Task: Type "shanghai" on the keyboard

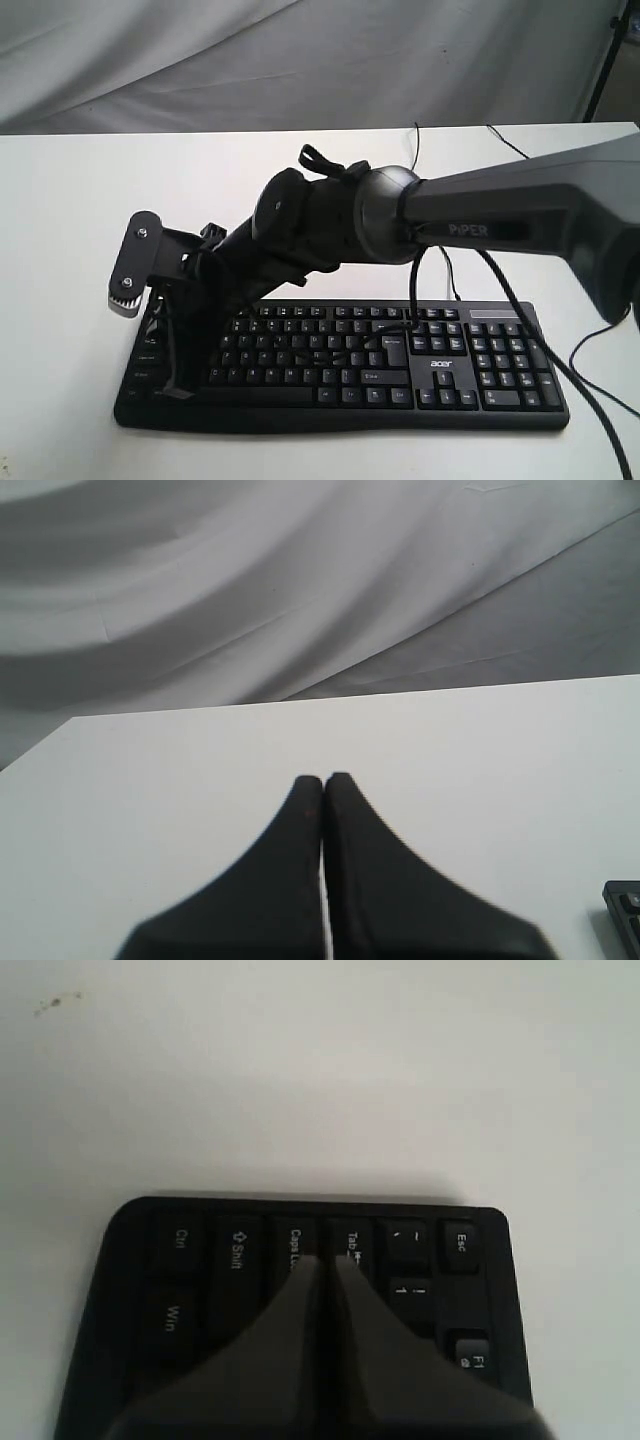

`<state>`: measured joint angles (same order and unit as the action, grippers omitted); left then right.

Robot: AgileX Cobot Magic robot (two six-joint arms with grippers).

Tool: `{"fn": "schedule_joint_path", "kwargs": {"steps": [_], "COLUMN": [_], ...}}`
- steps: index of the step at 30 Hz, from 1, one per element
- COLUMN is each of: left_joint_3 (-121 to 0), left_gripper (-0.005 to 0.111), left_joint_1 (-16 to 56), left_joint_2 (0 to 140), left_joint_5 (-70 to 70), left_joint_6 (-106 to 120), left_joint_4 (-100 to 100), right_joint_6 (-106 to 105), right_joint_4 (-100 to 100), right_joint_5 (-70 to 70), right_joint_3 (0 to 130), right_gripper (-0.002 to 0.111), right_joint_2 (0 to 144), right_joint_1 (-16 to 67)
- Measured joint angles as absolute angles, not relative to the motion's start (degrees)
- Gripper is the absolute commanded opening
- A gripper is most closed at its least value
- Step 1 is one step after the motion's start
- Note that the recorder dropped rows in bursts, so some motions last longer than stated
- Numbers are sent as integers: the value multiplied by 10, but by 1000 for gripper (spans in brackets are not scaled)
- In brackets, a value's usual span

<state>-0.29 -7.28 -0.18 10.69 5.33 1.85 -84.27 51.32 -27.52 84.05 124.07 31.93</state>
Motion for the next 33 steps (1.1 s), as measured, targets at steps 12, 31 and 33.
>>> {"fn": "schedule_joint_path", "kwargs": {"steps": [12,31,33], "left_joint_3": [-3,-3,-3], "left_gripper": [1,1,1], "left_joint_1": [-73,-73,-73], "left_joint_2": [-2,-2,-2], "left_joint_5": [107,107,107], "left_joint_6": [53,53,53], "left_joint_4": [18,18,18], "right_joint_6": [-839,-836,-836], "right_joint_4": [489,482,481], "right_joint_5": [-333,-312,-311], "right_joint_3": [840,709,698], "right_gripper": [0,0,0], "right_joint_2": [1217,1136,1135], "right_joint_1": [292,260,255]}}
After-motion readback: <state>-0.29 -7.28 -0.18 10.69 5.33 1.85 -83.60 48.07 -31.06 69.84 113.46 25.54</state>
